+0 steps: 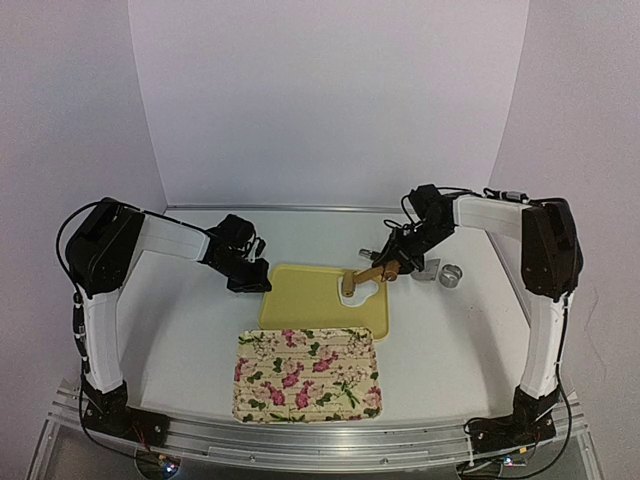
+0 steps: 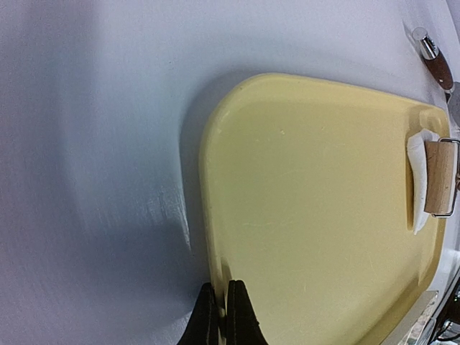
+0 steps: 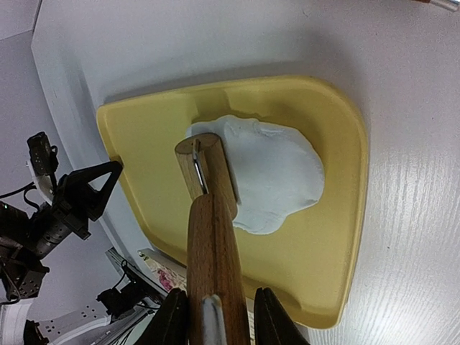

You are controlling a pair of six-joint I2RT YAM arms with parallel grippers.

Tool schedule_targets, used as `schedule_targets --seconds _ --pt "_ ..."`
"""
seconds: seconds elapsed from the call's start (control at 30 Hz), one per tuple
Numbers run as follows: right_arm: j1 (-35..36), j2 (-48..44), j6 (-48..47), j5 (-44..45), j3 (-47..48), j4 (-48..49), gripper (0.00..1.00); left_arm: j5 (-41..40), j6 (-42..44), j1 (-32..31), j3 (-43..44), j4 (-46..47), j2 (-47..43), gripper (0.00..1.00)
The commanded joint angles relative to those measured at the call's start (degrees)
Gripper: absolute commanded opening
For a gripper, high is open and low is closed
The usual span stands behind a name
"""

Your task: Roll out the dumpling wrappers from the dough

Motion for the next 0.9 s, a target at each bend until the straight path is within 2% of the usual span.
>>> schedule_targets --seconds 0.0,0.23,0.87 --pt "-0.65 -2.29 0.85 3.09 -6.5 -2.44 0.0 -2.76 -0.41 -0.19 -2.13 -5.32 0.11 0.0" --pt "-2.44 -5.1 0.43 5.26 -14.73 -2.58 0.0 -3.0 -1.29 -0.19 -2.52 -5.02 0.54 0.0" --pt "-3.87 -8.04 -1.55 12.89 -24.04 -5.25 0.0 -4.05 -1.66 -0.11 -3.09 -5.31 -0.12 0.0"
